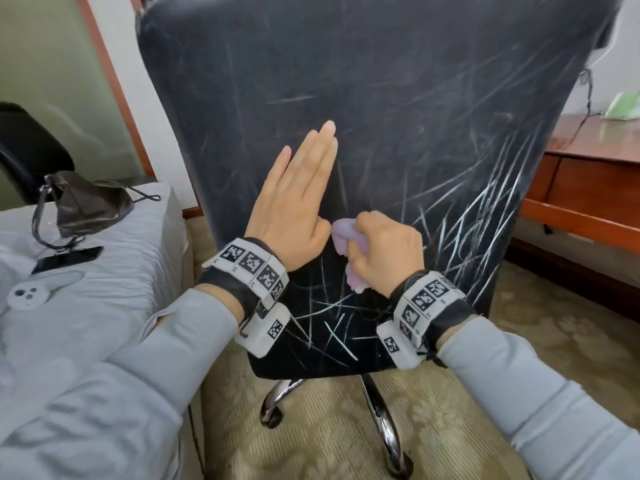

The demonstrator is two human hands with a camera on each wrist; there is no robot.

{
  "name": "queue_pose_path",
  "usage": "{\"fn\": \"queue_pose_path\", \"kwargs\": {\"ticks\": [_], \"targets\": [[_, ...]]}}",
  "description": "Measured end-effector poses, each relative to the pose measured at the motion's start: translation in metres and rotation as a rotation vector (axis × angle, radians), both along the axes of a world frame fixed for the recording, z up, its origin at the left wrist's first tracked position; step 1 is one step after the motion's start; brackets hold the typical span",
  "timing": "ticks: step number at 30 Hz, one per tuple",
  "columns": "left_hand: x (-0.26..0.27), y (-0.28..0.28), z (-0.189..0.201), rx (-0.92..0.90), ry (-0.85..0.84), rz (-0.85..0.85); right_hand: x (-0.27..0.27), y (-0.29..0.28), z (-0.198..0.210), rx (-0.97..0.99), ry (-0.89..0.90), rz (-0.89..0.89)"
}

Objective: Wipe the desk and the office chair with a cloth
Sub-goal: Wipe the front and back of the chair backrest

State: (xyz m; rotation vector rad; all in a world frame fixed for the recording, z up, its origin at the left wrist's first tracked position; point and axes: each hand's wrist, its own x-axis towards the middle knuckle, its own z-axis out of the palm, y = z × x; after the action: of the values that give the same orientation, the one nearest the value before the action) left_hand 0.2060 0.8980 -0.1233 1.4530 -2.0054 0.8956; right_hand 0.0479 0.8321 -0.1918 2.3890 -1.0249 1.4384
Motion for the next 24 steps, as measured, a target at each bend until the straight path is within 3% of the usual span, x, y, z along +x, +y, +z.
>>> {"fn": "queue_pose_path", "kwargs": {"ticks": [4, 7, 9, 12, 16, 19, 24], "targets": [[0.016, 0.004, -0.002, -0.04, -0.063, 0.089, -0.005, 0.007, 0.081, -0.094, -0.146, -0.061], [0.02, 0.0, 0.001, -0.04, -0.027, 0.025, 0.005, 0.007, 0.134, -0.193, -0.232, -0.056], [0.02, -0.001, 0.003, -0.038, 0.0, -0.014, 0.016, 0.005, 0.13, -0.252, -0.218, -0.017], [0.024, 0.001, 0.003, -0.006, -0.004, -0.02, 0.022, 0.004, 0.076, -0.228, -0.129, 0.003], [0.03, 0.006, 0.0, -0.023, -0.119, 0.066, 0.012, 0.016, 0.017, -0.035, 0.012, -0.027], [0.036, 0.005, 0.0, -0.022, -0.167, 0.08, 0.015, 0.011, 0.03, 0.023, 0.065, -0.176], [0.043, 0.002, -0.001, -0.033, -0.186, 0.076, 0.033, 0.014, 0.111, -0.115, -0.06, -0.239]]}}
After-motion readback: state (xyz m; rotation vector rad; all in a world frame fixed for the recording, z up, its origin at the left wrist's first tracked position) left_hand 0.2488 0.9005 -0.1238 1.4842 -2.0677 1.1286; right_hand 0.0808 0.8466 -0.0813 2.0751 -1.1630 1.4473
